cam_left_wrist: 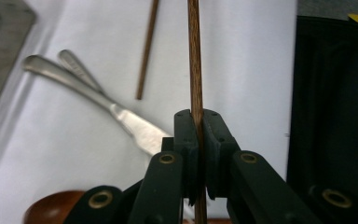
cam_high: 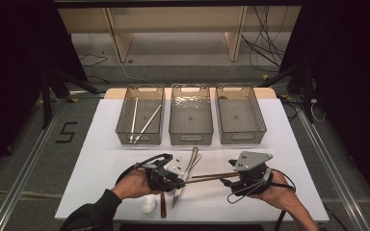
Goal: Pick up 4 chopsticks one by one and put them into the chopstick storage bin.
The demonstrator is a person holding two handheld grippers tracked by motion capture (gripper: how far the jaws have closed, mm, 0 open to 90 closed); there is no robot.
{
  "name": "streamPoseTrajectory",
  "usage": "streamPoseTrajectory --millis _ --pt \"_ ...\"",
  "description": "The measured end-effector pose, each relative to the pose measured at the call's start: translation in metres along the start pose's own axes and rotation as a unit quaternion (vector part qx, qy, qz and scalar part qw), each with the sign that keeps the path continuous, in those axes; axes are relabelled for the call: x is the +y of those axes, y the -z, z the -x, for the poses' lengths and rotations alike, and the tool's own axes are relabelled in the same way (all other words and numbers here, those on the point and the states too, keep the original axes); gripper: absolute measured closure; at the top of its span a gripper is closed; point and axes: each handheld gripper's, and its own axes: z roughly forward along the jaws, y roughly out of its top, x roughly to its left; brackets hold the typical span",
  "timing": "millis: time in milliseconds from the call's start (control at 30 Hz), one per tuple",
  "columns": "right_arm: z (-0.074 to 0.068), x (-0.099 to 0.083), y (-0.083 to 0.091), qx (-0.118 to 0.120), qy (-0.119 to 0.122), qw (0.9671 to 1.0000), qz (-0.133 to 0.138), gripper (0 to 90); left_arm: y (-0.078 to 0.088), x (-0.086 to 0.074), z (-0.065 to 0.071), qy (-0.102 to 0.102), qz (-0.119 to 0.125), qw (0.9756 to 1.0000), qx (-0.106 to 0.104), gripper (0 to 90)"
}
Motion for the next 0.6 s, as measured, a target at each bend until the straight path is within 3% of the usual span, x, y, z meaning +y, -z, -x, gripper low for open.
streamPoseTrajectory --millis 133,267,433,600 --pt "0.005 -0.004 0.004 -0.022 -0.025 0.9992 0.020 33.9 0.005 -0.005 -0.008 0.025 0.008 0.9994 0.021 85.0" --pt "0.010 -0.009 0.007 -0.011 -0.063 0.9973 0.038 33.0 0.008 -0.010 -0.016 0.071 0.021 0.9966 0.035 85.0" --pt "0.012 -0.014 0.007 -0.018 -0.093 0.9940 0.054 31.4 0.012 -0.013 -0.022 0.099 0.028 0.9937 0.044 84.9" --pt "0.017 -0.017 0.008 -0.021 -0.136 0.9878 0.073 30.4 0.015 -0.017 -0.027 0.116 0.036 0.9913 0.052 84.9"
